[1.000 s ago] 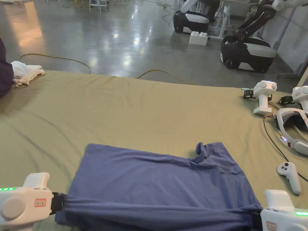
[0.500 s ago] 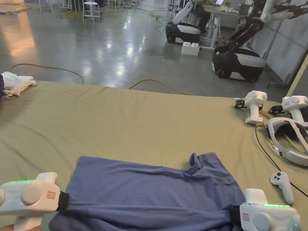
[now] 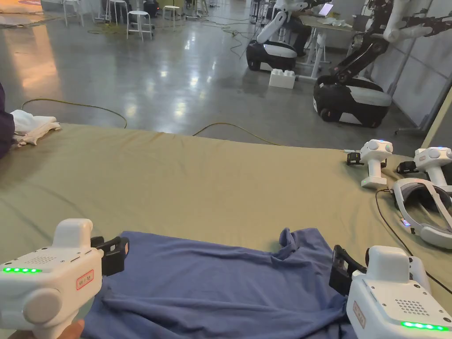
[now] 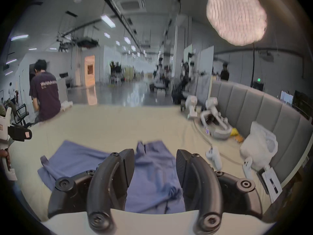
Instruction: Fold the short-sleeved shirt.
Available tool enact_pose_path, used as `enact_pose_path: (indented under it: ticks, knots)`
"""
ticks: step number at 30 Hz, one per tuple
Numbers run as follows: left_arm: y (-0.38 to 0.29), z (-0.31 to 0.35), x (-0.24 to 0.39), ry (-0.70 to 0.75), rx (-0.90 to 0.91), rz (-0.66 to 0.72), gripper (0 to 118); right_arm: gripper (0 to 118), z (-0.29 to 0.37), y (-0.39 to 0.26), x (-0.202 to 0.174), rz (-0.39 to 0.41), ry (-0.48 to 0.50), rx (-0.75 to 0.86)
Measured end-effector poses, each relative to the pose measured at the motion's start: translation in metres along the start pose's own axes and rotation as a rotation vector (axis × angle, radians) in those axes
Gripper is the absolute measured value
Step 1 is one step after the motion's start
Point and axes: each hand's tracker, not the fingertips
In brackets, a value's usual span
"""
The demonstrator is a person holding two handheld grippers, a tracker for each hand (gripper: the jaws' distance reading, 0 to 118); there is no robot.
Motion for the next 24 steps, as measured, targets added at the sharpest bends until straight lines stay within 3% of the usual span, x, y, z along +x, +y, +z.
enact_pose_path:
  ticks: [2,6,10,12,18,24]
  knots:
    - [0.002,0.013,0.010,0.014,0.097,-0.021,48,53,0.013,0.005,-0.011,0.015,-0.009,0.089]
    - [0.006,0.041,0.036,0.059,0.249,-0.106,25,18,0.031,0.013,-0.028,-0.003,-0.031,0.180]
    - [0.011,0.061,0.055,0.101,0.337,-0.161,12,10,0.041,0.016,-0.035,-0.014,-0.010,0.226]
    - [0.011,0.068,0.058,0.096,0.351,-0.164,4,0,0.043,0.017,-0.037,-0.001,-0.031,0.238]
    - [0.011,0.067,0.044,0.107,0.272,-0.148,3,0,0.046,0.023,-0.032,-0.033,-0.014,0.212]
    - [-0.006,0.018,-0.012,0.120,-0.089,-0.092,3,0,0.040,0.013,-0.027,-0.006,-0.010,0.148]
